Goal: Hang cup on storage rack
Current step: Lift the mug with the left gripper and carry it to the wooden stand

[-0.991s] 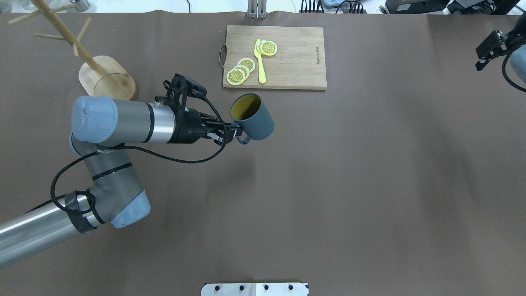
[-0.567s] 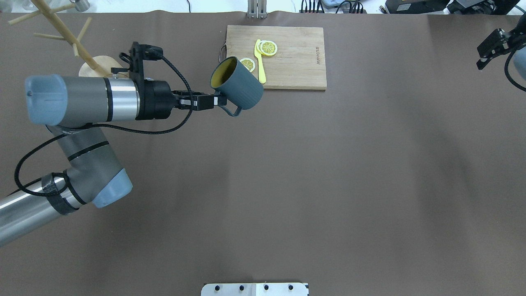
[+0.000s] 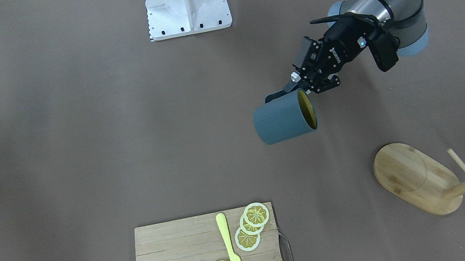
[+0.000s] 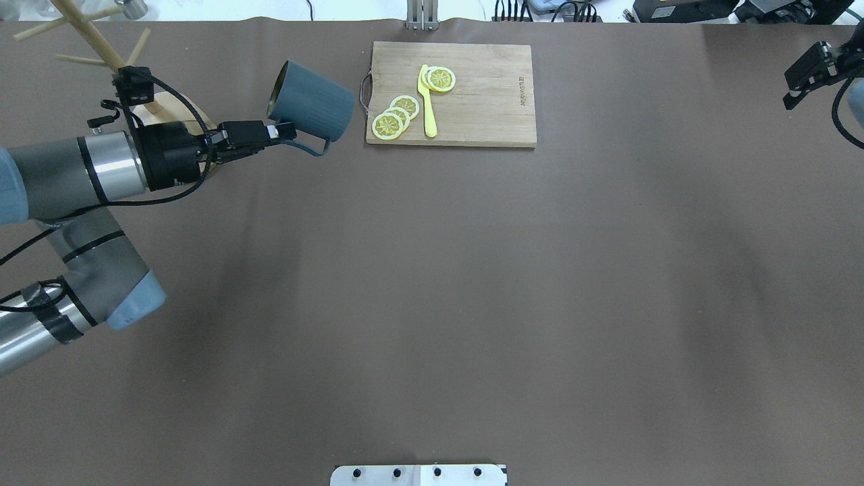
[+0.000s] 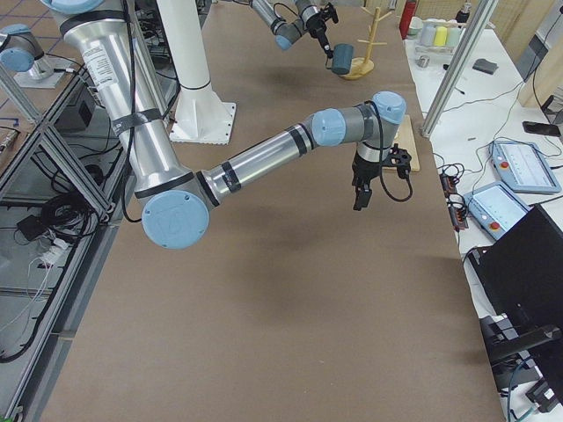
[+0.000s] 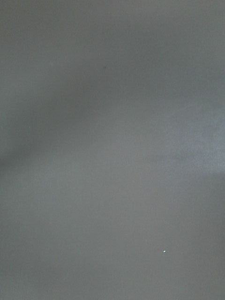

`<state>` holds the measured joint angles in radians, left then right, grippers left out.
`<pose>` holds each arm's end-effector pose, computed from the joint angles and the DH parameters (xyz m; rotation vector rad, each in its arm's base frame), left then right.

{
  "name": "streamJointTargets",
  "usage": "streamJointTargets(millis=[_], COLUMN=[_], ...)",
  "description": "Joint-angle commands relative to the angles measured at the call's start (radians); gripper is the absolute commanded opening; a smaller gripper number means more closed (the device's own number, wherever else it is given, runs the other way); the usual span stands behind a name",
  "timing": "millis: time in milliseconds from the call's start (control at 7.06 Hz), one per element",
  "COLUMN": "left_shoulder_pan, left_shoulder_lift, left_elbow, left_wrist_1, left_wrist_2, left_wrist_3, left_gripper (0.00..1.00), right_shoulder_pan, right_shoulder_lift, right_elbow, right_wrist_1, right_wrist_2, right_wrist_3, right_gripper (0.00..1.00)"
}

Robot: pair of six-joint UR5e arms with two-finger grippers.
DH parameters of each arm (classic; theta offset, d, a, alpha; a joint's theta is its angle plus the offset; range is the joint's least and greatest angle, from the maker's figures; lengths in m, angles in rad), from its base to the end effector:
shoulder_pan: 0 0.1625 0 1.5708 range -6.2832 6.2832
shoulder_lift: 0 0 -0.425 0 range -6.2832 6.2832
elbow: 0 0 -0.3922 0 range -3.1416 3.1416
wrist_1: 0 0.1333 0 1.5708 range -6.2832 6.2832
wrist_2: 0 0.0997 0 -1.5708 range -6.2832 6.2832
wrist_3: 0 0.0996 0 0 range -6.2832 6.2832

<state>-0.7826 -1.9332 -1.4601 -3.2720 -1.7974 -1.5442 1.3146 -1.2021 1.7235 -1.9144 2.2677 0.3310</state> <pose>0.3355 -0.4900 0.3335 0.6289 1.8489 -0.2798 -0.0862 -0.6027 0.4211 -0.0379 -0.7145 0.0096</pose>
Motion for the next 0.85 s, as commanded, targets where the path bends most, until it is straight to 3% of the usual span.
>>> streamJointTargets(millis=[0, 708], left_shoulder_pan=[-0.105, -0.191], left_shoulder_lift=[-0.009, -0.013], left_elbow=[0.104, 0.172], left_wrist_1=[-0.060, -0.078], left_wrist_2=[-0.063, -0.099], left_wrist_3=[-0.086, -0.365], left_gripper=[0.00, 0.00], right_shoulder_pan=[0.000, -0.011], right_shoulder_lift=[-0.002, -0.002], right_elbow=[0.019, 0.067], right_wrist_1=[0.000, 0.000], right_wrist_2=[-0.002, -0.011], right_wrist_3=[0.014, 0.077], right_gripper=[1.00, 1.00])
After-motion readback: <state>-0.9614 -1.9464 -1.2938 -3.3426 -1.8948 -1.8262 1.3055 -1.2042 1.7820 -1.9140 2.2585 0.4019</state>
